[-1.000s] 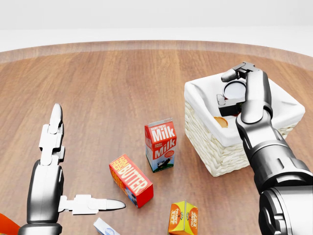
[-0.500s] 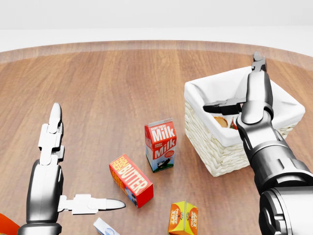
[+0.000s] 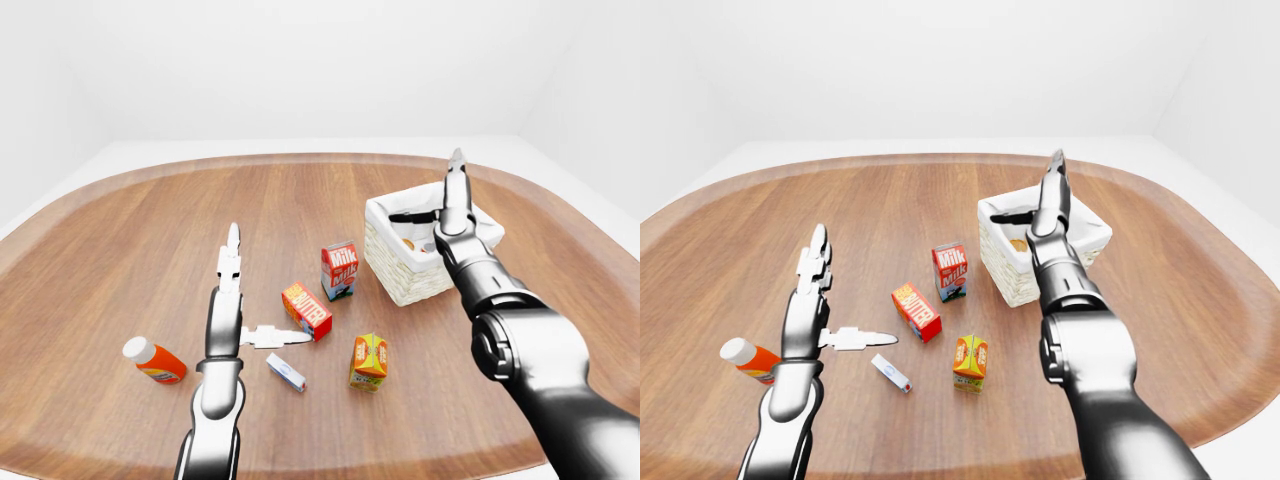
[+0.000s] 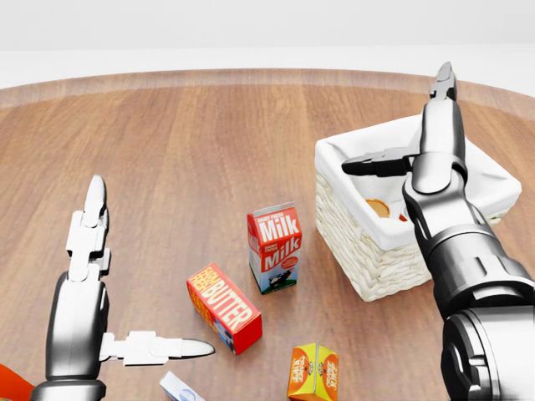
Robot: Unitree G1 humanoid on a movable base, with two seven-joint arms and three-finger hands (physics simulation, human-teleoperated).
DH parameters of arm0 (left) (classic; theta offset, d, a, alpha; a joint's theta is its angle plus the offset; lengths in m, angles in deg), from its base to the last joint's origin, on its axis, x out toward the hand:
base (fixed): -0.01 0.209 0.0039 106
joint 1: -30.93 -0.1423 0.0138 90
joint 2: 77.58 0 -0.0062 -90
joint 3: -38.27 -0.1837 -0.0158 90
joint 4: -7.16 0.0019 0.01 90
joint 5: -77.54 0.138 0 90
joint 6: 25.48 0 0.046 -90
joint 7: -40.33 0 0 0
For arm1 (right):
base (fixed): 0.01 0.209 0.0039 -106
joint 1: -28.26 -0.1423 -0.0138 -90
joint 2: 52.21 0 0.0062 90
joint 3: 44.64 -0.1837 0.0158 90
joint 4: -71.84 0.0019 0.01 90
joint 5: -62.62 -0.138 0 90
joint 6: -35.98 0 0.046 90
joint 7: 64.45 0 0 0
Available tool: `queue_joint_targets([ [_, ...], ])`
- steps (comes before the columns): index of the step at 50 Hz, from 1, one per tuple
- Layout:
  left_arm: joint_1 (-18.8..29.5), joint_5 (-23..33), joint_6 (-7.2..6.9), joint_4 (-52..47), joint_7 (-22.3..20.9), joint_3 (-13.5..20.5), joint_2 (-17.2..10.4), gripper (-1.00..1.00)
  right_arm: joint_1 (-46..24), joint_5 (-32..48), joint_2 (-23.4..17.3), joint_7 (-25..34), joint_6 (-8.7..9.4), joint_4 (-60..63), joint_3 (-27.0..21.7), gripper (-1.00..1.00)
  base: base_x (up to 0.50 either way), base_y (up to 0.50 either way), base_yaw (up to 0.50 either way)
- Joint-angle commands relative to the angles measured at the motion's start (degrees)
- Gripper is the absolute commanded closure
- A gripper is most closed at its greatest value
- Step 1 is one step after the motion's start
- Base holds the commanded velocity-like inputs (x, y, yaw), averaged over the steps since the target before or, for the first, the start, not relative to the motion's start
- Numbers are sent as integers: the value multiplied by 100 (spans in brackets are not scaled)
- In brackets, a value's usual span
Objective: Pick up the alphabet soup and the tomato sauce, and put them in the basket.
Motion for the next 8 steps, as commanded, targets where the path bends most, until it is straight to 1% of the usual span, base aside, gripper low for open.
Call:
queue_joint_targets([
  [1,-39,61,0,-72,18,2,-23,-100,-326,-114,-50,67,0,121,27,-100,0,0,0],
  [8,-40,61,0,-73,19,2,-22,-100,-529,-186,-109,149,0,194,41,-100,0,0,0],
])
